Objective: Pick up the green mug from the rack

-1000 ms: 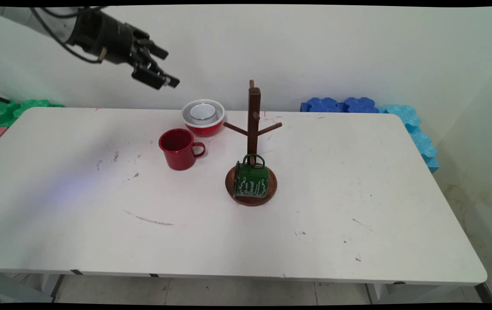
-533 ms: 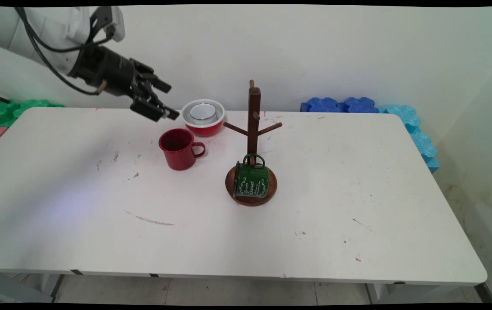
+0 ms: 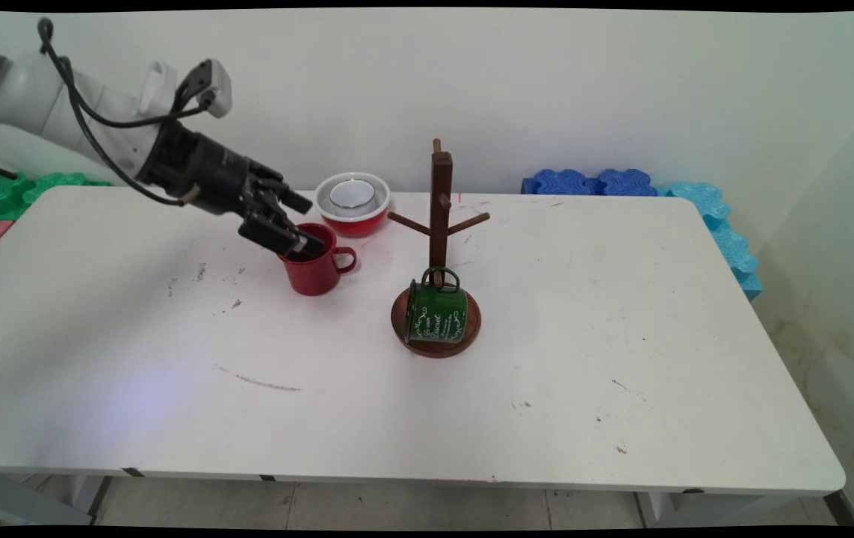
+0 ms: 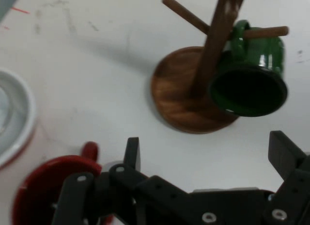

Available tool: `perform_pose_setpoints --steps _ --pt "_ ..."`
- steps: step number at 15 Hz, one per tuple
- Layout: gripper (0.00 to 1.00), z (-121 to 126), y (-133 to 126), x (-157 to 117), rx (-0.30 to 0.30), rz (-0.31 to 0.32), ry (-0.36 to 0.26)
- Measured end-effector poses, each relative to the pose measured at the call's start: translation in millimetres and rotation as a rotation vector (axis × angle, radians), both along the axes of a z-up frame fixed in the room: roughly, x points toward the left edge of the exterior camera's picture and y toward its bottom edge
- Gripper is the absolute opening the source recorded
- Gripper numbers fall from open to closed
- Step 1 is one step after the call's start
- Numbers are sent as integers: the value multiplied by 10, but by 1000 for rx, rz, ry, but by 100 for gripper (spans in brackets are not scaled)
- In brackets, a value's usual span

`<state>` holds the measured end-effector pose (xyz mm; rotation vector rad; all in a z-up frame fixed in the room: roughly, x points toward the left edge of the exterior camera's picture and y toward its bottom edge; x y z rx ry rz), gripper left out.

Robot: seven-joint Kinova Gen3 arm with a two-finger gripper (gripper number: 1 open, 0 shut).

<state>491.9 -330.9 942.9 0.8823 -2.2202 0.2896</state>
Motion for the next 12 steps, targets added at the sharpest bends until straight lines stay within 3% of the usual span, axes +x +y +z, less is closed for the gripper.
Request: perform_pose_setpoints --steps 12 --pt "100 -530 132 -132 195 84 211"
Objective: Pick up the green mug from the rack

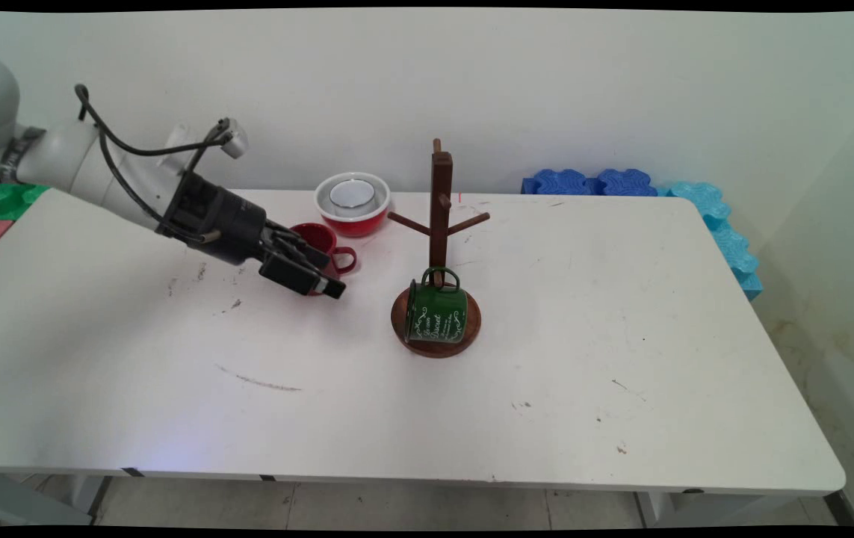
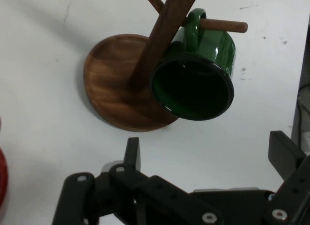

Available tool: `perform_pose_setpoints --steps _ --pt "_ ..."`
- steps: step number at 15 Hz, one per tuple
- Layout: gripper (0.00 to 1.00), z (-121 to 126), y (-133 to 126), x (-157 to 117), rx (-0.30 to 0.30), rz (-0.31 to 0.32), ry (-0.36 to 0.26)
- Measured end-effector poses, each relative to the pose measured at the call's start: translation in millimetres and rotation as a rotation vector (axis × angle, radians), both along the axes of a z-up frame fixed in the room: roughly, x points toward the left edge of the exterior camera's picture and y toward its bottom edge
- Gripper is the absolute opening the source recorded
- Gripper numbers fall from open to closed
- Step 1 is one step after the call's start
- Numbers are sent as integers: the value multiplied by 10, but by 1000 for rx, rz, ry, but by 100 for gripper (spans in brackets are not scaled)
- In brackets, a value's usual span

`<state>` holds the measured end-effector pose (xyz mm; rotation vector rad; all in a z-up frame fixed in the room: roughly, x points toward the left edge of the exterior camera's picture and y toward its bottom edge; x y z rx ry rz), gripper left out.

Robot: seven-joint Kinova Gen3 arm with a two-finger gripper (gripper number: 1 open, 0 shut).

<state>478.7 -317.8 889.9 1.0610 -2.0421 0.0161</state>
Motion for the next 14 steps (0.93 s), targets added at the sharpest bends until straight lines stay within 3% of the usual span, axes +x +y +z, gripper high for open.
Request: perform_pose_setpoints --steps 7,14 --pt "100 -304 -43 -124 51 47 89" --pt "100 -563 -107 -325 65 71 139"
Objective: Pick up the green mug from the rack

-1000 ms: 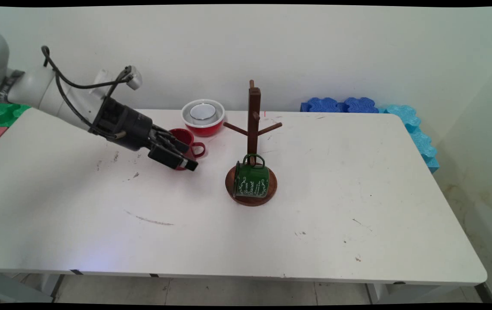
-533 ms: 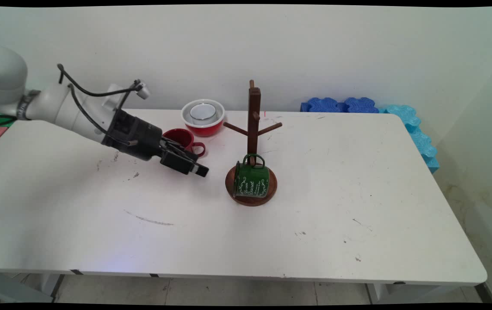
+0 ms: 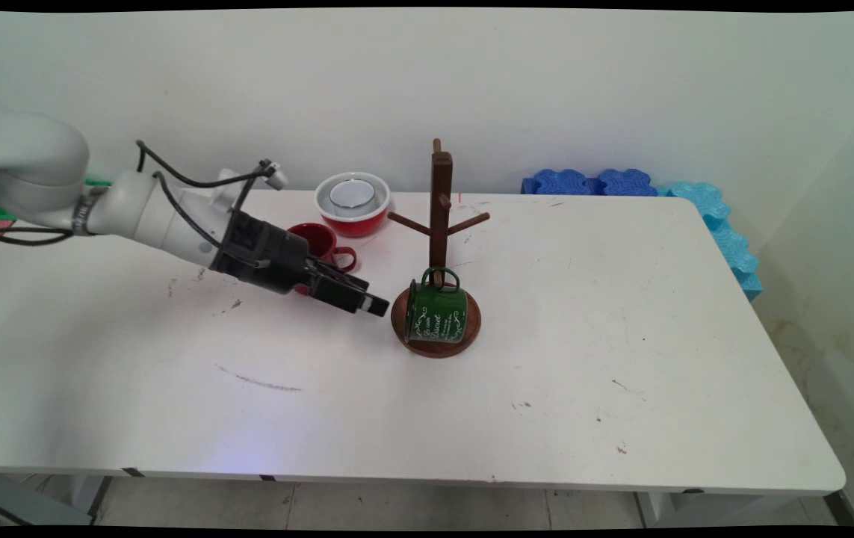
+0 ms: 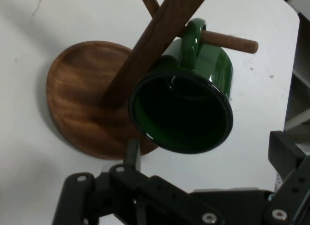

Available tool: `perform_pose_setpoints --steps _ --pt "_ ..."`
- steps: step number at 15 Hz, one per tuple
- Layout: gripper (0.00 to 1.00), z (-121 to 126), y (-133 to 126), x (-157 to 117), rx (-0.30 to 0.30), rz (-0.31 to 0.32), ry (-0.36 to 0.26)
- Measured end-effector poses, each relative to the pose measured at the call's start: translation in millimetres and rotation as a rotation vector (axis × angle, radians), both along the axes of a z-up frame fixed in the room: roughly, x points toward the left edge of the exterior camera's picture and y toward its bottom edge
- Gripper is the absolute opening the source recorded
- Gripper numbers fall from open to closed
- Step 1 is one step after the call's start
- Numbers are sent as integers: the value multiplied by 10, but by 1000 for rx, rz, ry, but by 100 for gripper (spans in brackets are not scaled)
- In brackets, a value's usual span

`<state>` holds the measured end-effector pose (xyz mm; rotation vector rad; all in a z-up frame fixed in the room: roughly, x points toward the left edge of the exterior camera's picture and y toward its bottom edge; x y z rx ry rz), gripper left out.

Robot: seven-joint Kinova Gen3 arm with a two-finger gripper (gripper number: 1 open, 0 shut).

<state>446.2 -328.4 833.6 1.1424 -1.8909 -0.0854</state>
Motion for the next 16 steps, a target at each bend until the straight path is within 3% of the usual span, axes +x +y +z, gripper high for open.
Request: perform_pose_setpoints --steps 16 --pt "100 -321 -147 -305 1 33 51"
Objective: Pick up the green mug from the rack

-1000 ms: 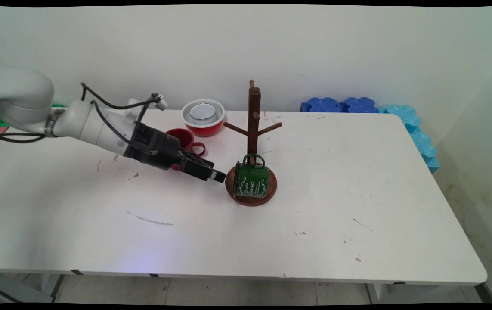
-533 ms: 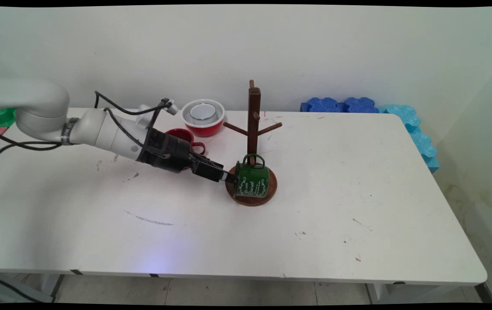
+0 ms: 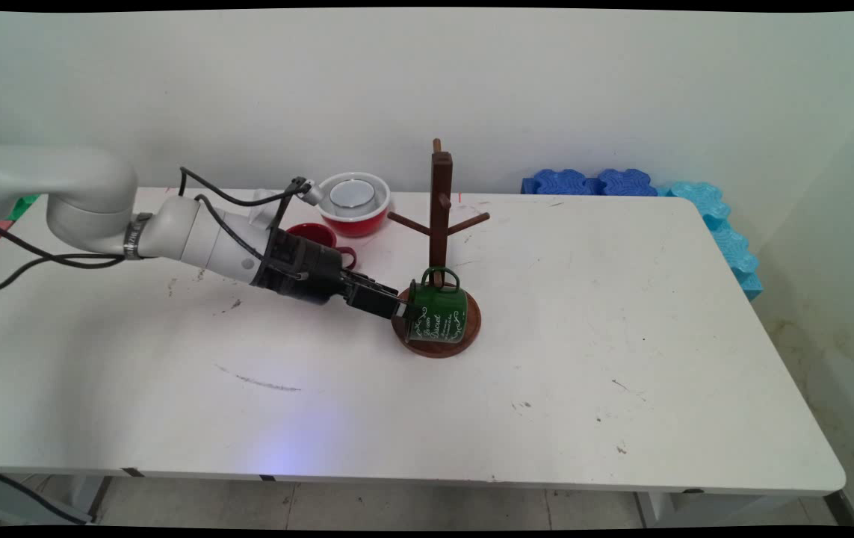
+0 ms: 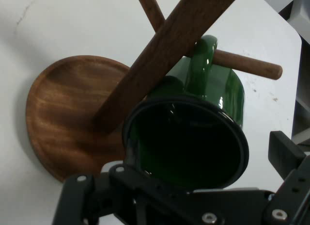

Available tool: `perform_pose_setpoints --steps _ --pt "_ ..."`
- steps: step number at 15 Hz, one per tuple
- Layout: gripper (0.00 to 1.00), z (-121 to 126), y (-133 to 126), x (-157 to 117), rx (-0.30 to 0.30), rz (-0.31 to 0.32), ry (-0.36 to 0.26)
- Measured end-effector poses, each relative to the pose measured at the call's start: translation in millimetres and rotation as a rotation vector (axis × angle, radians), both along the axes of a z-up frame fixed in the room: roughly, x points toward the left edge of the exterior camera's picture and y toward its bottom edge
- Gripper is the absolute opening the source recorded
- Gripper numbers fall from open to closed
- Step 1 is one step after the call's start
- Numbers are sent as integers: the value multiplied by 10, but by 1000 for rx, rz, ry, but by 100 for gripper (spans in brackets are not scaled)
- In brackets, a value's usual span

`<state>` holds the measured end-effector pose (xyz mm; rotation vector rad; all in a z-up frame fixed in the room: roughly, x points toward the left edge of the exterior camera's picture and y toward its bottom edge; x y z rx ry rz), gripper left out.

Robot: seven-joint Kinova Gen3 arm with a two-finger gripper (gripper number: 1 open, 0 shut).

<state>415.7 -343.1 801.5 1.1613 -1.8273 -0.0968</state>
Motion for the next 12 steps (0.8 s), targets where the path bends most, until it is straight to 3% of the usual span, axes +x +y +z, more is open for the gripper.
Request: perform_pose_setpoints --steps 10,11,12 --pt "100 -57 -20 -62 -2 -7 5" --pt "0 -60 -20 -66 -2 -7 5" --pt "0 -62 -23 -70 -3 -8 6"
